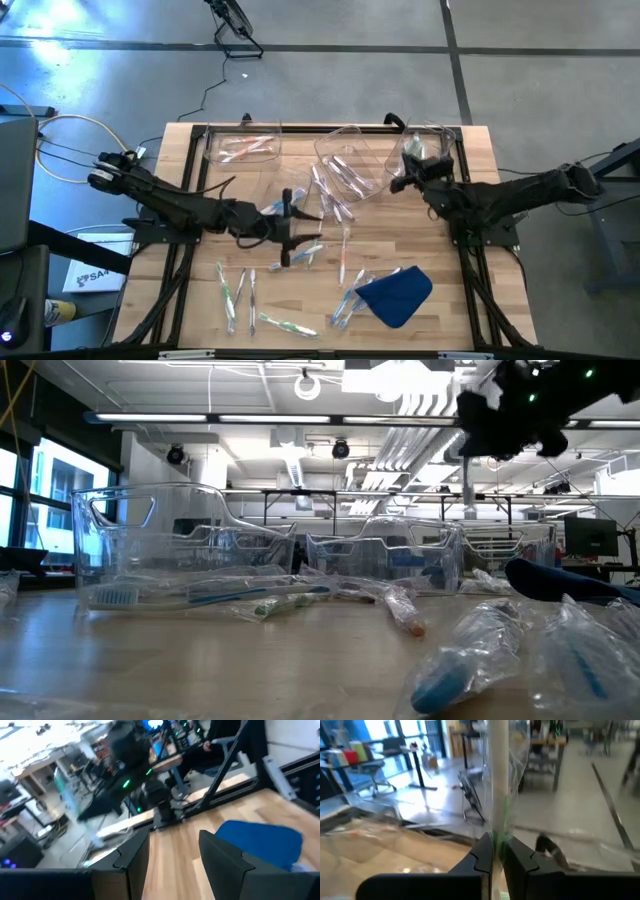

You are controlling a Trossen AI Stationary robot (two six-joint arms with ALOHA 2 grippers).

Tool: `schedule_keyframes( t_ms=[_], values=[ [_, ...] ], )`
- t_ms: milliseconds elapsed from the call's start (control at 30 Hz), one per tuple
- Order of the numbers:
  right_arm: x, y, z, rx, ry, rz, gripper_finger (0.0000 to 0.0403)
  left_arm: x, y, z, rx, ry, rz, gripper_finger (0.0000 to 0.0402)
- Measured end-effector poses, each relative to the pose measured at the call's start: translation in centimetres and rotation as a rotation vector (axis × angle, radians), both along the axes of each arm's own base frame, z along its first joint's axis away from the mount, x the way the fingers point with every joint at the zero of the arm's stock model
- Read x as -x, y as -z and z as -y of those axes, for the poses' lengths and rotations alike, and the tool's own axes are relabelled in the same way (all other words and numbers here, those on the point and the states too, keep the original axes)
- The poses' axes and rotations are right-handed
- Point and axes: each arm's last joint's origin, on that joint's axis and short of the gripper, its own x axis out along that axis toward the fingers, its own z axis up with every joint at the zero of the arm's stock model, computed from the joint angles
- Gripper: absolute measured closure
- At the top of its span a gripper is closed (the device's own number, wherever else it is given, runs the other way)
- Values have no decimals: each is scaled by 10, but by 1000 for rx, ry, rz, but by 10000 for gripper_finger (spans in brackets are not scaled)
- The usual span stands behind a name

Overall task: Pick & Place Toothbrushes
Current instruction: Put the green toothbrush into the top right transparent bin

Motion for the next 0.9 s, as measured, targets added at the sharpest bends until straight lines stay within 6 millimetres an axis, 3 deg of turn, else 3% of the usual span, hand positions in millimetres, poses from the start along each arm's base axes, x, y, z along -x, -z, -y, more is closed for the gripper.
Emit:
schedule_keyframes(
  t_ms=[400, 633, 900],
  values=[
    [23, 23, 71, -355, 69, -36, 386, 2, -1, 8, 0, 27, 11, 235],
    [34, 29, 88, -495, 50, -6, 386, 2, -1, 8, -1, 27, 10, 235],
    [41, 34, 95, -610, 2, -3, 386, 2, -1, 8, -1, 26, 10, 235]
  ],
)
